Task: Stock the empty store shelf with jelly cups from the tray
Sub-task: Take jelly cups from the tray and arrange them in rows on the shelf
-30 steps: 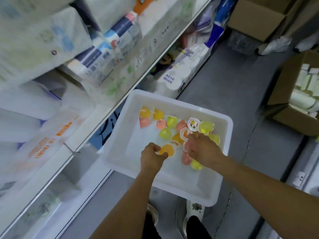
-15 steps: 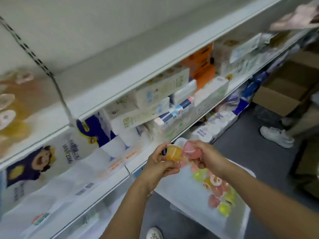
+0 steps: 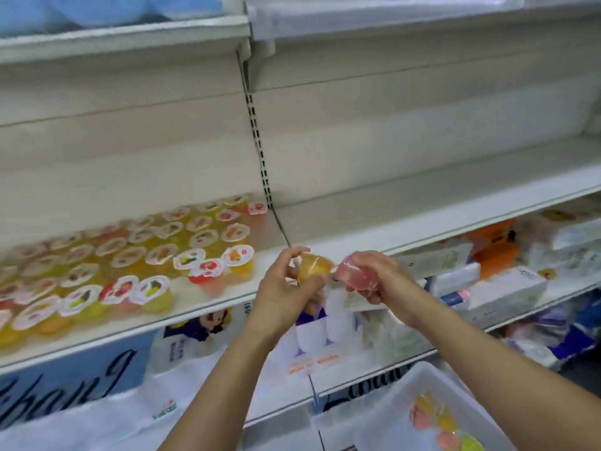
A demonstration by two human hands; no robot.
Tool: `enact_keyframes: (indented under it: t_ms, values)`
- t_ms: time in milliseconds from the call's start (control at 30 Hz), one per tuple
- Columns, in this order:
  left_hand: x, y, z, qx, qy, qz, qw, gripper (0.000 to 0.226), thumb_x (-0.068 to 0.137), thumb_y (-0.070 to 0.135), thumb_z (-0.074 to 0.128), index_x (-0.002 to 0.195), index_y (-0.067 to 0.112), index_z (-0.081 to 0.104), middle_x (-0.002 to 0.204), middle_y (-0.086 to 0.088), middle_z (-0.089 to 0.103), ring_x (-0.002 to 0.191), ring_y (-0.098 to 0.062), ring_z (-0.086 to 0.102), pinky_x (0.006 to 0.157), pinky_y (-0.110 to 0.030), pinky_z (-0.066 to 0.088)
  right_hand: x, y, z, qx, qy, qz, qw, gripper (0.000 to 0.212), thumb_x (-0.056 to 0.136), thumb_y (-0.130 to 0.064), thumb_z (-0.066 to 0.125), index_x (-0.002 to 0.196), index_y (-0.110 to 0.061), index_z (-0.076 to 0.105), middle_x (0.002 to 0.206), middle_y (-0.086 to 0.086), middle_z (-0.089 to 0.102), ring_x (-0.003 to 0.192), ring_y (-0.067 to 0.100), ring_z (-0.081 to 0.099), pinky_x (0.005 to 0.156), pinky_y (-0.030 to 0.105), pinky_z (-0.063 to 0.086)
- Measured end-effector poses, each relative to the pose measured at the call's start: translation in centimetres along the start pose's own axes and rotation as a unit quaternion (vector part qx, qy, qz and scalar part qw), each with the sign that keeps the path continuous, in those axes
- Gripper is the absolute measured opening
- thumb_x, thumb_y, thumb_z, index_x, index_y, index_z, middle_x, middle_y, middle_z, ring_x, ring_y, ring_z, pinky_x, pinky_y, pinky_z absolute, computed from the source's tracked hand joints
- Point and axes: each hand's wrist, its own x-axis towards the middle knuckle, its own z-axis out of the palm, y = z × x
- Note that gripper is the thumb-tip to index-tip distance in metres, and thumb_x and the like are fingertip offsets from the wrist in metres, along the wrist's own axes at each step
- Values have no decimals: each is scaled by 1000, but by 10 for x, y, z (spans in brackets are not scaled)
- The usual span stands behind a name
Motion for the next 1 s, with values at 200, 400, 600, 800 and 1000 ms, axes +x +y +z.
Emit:
enact_keyframes:
  t_ms: [200, 400, 600, 800, 1000]
  values:
    - [17, 17, -68, -17, 125, 54, 991, 33, 87, 16, 68, 108, 37, 54, 97, -9, 64, 66, -22, 69, 53, -27, 53, 47, -33, 67, -69, 17, -74, 995, 39, 71, -33, 81, 92, -17, 52, 82, 6, 72, 59, 15, 59, 44, 23, 38]
    - [37, 11, -122, 36, 173, 55, 983, 45, 83, 32, 72, 124, 35, 52, 94, -5, 69, 82, -16, 65, 59, -25, 49, 93, -37, 116, -254, 29, -149, 955, 46, 77, -31, 78, 108, -17, 47, 92, 2, 61, 76, 17, 59, 68, 30, 48]
    - [51, 7, -149, 52, 180, 56, 981, 48, 81, 37, 74, 123, 34, 52, 100, -2, 64, 91, -18, 63, 71, -30, 51, 122, -35, 136, -330, 27, -158, 930, 49, 81, -28, 72, 122, -11, 52, 112, 8, 65, 101, 27, 62, 86, 37, 52]
    - [61, 10, -152, 58, 164, 52, 983, 42, 83, 36, 72, 120, 34, 52, 99, 4, 67, 91, -13, 65, 75, -32, 53, 132, -34, 142, -385, 40, -140, 912, 55, 82, -33, 69, 127, -15, 45, 121, 8, 58, 109, 26, 56, 86, 35, 49]
    - [64, 18, -136, 77, 163, 80, 980, 48, 85, 33, 71, 122, 31, 40, 94, 9, 63, 80, 1, 61, 58, -8, 45, 91, -63, 147, -225, -16, -280, 933, 58, 86, -55, 62, 137, -34, 43, 127, -4, 54, 111, 6, 53, 91, 26, 48]
